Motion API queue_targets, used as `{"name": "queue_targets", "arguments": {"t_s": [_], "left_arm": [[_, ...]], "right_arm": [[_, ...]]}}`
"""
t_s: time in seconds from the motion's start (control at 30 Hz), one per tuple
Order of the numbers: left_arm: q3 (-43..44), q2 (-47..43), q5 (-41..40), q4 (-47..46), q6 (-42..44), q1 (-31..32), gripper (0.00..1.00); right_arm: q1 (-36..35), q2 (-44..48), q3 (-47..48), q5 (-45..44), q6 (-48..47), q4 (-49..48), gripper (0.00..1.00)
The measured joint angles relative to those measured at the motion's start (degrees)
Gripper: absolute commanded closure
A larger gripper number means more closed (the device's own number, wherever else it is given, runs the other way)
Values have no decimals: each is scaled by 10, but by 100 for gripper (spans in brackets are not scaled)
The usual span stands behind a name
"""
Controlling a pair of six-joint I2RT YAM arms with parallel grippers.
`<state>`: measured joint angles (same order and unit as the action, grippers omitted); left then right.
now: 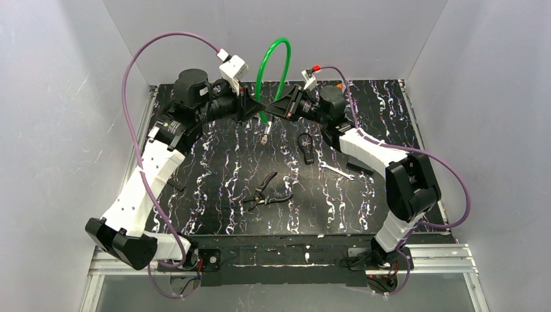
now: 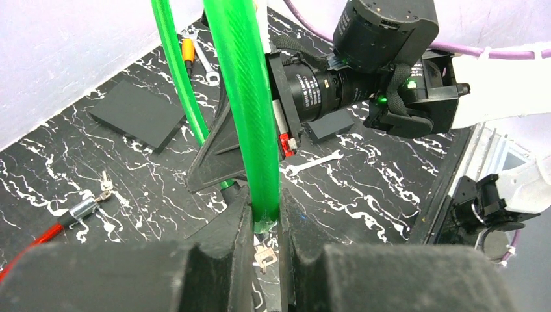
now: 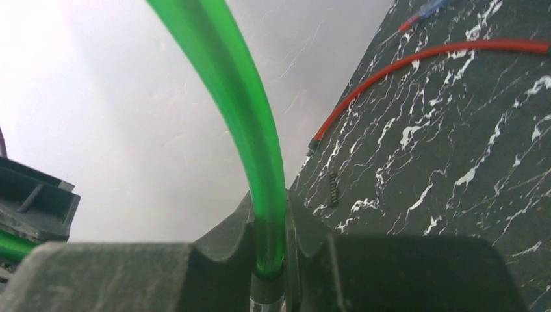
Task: Lock with the key
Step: Lock the lock.
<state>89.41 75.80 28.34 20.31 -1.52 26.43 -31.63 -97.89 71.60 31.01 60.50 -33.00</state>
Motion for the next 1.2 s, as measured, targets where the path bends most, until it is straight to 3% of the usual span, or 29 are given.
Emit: {"name": "queue_targets", "arguments": {"t_s": [0.4, 0.5, 0.63, 0.87, 1.2], "left_arm": [[-90, -14, -28, -50, 21, 15, 98], [-93, -14, -27, -60, 21, 18, 85], [-93, -14, -23, -68, 16, 27, 75], [-90, -11, -32, -24, -2, 30, 68], [-66, -11, -40, 12, -10, 24, 30]], "right_arm": [[7, -23, -49, -19, 111, -43, 99], [8, -24, -49, -22, 111, -47, 99], [8, -24, -49, -17, 112, -58, 99], [6, -18, -49, 2, 121, -114, 99], [6, -14, -49, 13, 113, -136, 99]]}}
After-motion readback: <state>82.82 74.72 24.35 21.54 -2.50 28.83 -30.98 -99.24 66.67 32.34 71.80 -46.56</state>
